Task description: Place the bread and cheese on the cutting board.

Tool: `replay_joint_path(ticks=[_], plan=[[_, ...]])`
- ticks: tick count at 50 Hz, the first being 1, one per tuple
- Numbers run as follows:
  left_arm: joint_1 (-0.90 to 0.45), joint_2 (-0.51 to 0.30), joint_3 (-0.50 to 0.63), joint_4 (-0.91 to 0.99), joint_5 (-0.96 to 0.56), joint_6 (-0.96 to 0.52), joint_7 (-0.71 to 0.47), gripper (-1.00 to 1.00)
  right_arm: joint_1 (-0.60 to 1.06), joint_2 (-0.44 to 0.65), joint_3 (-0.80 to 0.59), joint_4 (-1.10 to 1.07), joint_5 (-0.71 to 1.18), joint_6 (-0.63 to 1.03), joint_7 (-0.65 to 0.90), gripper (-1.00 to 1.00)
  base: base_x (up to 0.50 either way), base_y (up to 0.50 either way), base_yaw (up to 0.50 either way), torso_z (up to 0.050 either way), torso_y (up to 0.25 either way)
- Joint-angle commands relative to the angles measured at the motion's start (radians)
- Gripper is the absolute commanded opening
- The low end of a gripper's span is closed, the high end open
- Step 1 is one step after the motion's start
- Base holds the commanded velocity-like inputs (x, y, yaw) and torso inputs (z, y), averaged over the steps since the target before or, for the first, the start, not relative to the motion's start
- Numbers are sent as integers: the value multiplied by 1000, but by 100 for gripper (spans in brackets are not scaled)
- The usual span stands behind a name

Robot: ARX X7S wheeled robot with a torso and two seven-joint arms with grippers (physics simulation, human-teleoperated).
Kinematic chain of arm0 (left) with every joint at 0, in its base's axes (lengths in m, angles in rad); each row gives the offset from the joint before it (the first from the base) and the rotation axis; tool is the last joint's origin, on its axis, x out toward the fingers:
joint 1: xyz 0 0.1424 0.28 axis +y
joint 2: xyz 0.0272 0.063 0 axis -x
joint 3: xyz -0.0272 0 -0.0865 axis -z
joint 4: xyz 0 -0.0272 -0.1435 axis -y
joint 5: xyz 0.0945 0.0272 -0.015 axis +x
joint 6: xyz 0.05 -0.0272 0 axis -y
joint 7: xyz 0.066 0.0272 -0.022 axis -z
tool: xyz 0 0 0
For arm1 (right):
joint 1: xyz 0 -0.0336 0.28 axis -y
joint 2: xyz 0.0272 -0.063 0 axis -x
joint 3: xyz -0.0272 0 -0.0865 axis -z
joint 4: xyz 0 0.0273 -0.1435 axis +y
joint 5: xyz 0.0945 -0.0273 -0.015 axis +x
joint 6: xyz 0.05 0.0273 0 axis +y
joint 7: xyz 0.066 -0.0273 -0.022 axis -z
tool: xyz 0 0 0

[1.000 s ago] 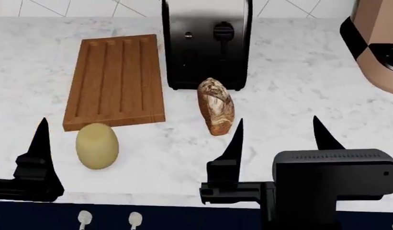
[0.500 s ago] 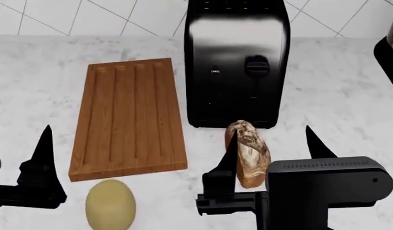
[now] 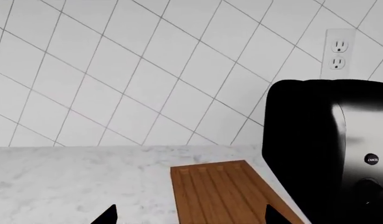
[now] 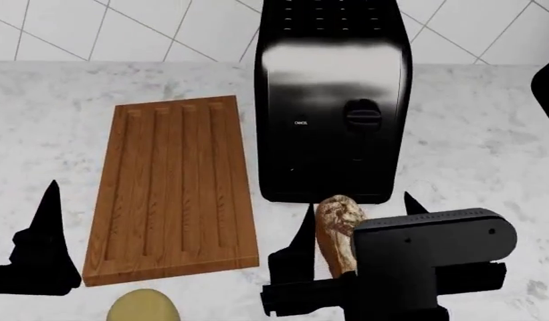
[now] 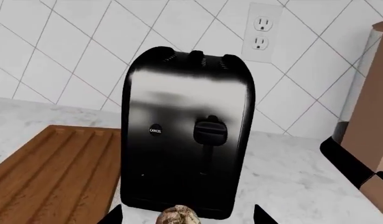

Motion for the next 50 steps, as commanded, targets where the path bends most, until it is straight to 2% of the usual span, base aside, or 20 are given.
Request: replay_joint_path(ticks=[1, 4, 6, 12, 16, 26, 43, 50], plan=[[20, 1, 17, -25, 3, 37, -5, 100, 92, -15, 14, 46, 57, 194, -18, 100, 0, 0, 0, 0, 0], [16, 8, 9, -32, -1, 43, -9, 100, 131, -21, 27, 84, 74, 248, -31, 100, 0, 0, 0, 0, 0], [20, 6, 26, -40, 8, 60, -6, 100, 148, 5, -3, 96, 75, 270, -30, 100, 0, 0, 0, 0, 0], [46, 1, 77, -84, 42, 136, 12, 100, 198, -2, 30, 143, 115, 323, -35, 100, 0, 0, 0, 0, 0], [35, -1, 79, -87, 38, 135, 11, 100, 201, 17, 34, 166, 181, 325, 19, 100, 0, 0, 0, 0, 0], [8, -20, 95, -79, 29, 109, 6, 100, 154, 39, 11, 231, 194, 250, 39, 100, 0, 0, 0, 0, 0], [62, -26, 70, -96, 31, 169, 8, 100, 247, 76, -82, 505, 159, 119, -16, 100, 0, 0, 0, 0, 0], [71, -31, 67, -100, 29, 182, 8, 100, 216, 75, -89, 503, 167, 123, -14, 100, 0, 0, 0, 0, 0]])
